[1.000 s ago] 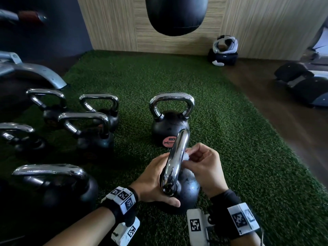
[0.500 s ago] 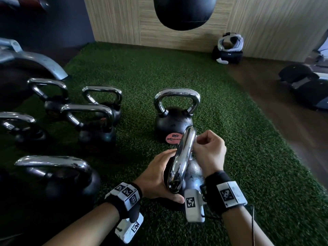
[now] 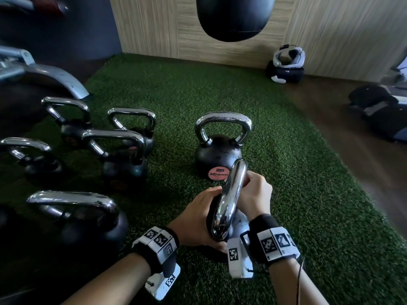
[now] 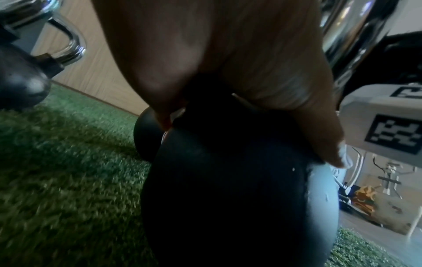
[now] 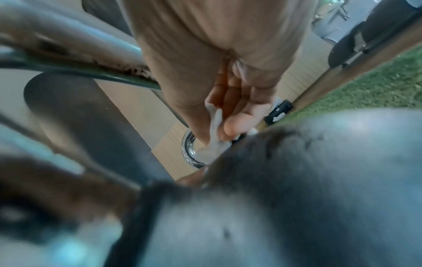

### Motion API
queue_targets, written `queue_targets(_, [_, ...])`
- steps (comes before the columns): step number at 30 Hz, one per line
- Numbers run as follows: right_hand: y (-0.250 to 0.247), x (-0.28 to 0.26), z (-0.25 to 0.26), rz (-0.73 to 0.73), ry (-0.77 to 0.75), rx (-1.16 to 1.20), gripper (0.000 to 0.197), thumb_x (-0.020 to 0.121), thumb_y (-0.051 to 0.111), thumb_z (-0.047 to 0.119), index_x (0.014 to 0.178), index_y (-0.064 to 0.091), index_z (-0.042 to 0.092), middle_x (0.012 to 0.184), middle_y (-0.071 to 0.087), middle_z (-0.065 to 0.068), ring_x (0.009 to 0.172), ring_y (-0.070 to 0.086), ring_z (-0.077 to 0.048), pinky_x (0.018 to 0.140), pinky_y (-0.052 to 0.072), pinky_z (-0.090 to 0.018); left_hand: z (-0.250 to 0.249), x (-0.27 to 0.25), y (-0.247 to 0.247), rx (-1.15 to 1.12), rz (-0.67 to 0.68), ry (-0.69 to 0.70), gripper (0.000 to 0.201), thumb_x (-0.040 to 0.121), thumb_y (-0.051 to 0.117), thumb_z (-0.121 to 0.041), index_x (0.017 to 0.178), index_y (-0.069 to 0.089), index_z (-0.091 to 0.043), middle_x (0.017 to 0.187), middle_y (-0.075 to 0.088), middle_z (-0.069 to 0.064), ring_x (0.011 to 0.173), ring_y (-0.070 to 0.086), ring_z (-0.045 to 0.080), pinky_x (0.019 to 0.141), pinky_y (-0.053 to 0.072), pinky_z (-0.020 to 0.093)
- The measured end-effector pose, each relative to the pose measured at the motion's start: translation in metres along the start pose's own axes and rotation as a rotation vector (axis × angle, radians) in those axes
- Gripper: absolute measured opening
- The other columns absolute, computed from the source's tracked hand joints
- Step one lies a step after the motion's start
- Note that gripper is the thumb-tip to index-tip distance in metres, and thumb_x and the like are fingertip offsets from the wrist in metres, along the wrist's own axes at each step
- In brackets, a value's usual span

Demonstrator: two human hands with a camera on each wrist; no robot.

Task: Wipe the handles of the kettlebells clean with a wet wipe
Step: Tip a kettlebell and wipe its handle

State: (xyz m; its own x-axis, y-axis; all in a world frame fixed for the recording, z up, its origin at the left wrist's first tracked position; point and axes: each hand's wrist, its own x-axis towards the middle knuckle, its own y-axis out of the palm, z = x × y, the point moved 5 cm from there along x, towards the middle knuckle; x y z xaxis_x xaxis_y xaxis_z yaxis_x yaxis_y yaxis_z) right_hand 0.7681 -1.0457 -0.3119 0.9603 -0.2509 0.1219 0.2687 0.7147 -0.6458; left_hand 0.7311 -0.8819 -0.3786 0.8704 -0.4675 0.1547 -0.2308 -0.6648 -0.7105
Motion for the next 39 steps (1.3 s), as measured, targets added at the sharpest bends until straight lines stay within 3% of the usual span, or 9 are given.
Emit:
queue_targets(5, [-0.005, -0.003, -0.026, 0.279, 0.12, 0.213, 0.023, 0.081, 0.079, 0.009, 0.097, 0.063, 0.012, 0.089, 0.068, -0.002, 0.065, 0.061, -0.011, 0.048, 0.046, -0.013, -0.004, 0.002, -0.024, 0.008, 0.268, -0.183, 0.105, 0.074, 0.086, -0.027, 0.159, 0.025, -0.033, 0.163, 0.031, -0.008, 0.146, 0.036, 0.008, 0.12, 0.032, 0.029])
queue_targets(9, [-0.011, 0.008, -0.05, 0.183, 0.149, 0.27, 0.013, 0.091, 0.074, 0.022, 0.102, 0.068, 0.026, 0.105, 0.073, -0.003, 0.08, 0.075, -0.018, 0.073, 0.065, -0.037, -0.048, -0.001, -0.074, -0.3, -0.003, -0.256, 0.038, 0.101, 0.059, -0.035, 0.138, 0.061, -0.033, 0.135, 0.066, -0.016, 0.123, 0.061, 0.001, 0.107, 0.044, 0.024])
queue_targets(12, [0.0, 0.012, -0.035, 0.363, 0.089, 0.417, 0.034, 0.074, 0.072, 0.016, 0.108, 0.075, 0.016, 0.087, 0.077, 0.0, 0.072, 0.072, -0.011, 0.062, 0.059, -0.023, -0.095, -0.009, -0.077, -0.13, -0.055, -0.201, 0.062, 0.08, 0.069, -0.067, 0.132, 0.061, -0.034, 0.129, 0.065, -0.025, 0.115, 0.062, -0.004, 0.101, 0.047, 0.023])
queue_targets(17, [0.015, 0.018, -0.016, 0.485, -0.059, 0.308, 0.049, 0.051, 0.082, 0.039, 0.096, 0.073, 0.022, 0.095, 0.08, -0.001, 0.092, 0.075, -0.013, 0.084, 0.061, -0.035, -0.123, -0.008, -0.076, 0.13, -0.202, -0.12, 0.047, 0.062, 0.077, -0.036, 0.106, 0.061, -0.026, 0.081, 0.059, -0.01, 0.073, 0.059, 0.007, 0.063, 0.047, 0.016])
queue_targets(20, [0.019, 0.019, -0.018, 0.457, -0.103, 0.294, 0.049, 0.05, 0.082, 0.044, 0.091, 0.073, 0.021, 0.094, 0.079, -0.004, 0.093, 0.075, -0.019, 0.091, 0.06, -0.047, -0.115, -0.005, -0.077, 0.079, -0.138, -0.164, 0.062, 0.058, 0.078, -0.038, 0.116, 0.062, -0.02, 0.087, 0.068, -0.007, 0.081, 0.067, 0.011, 0.077, 0.058, 0.032])
queue_targets(23, [0.013, 0.017, -0.022, 0.408, -0.135, 0.26, 0.046, 0.048, 0.077, 0.055, 0.088, 0.072, 0.034, 0.086, 0.077, 0.011, 0.082, 0.07, 0.0, 0.08, 0.056, -0.027, -0.104, 0.0, -0.077, 0.072, -0.042, -0.2, 0.068, 0.055, 0.078, -0.042, 0.117, 0.062, -0.019, 0.095, 0.075, -0.003, 0.09, 0.072, 0.018, 0.081, 0.061, 0.043])
queue_targets(29, [-0.006, 0.003, -0.047, 0.192, -0.061, 0.133, 0.043, 0.071, 0.092, 0.039, 0.104, 0.068, 0.023, 0.093, 0.07, 0.01, 0.087, 0.064, -0.013, 0.072, 0.04, -0.024, -0.094, 0.027, -0.106, 0.203, 0.33, -0.16, 0.105, 0.059, 0.086, -0.037, 0.154, 0.041, -0.036, 0.14, 0.061, -0.02, 0.125, 0.056, -0.005, 0.112, 0.044, 0.023])
queue_targets(33, [-0.021, -0.022, -0.06, 0.074, -0.081, 0.148, 0.051, 0.073, 0.091, 0.034, 0.117, 0.067, 0.022, 0.095, 0.062, 0.015, 0.091, 0.059, -0.009, 0.073, 0.037, -0.016, -0.098, 0.053, -0.119, 0.278, 0.538, -0.106, 0.106, 0.06, 0.094, -0.019, 0.151, 0.045, -0.042, 0.12, 0.068, -0.029, 0.101, 0.059, -0.021, 0.095, 0.043, 0.008])
queue_targets(39, [-0.028, -0.038, -0.066, 0.028, -0.092, 0.212, 0.05, 0.074, 0.092, 0.028, 0.113, 0.062, 0.025, 0.089, 0.06, 0.018, 0.088, 0.059, -0.009, 0.074, 0.039, -0.018, -0.1, 0.069, -0.12, 0.363, 0.605, -0.099, 0.103, 0.058, 0.095, -0.016, 0.144, 0.05, -0.05, 0.121, 0.072, -0.02, 0.114, 0.062, -0.005, 0.109, 0.048, 0.032])
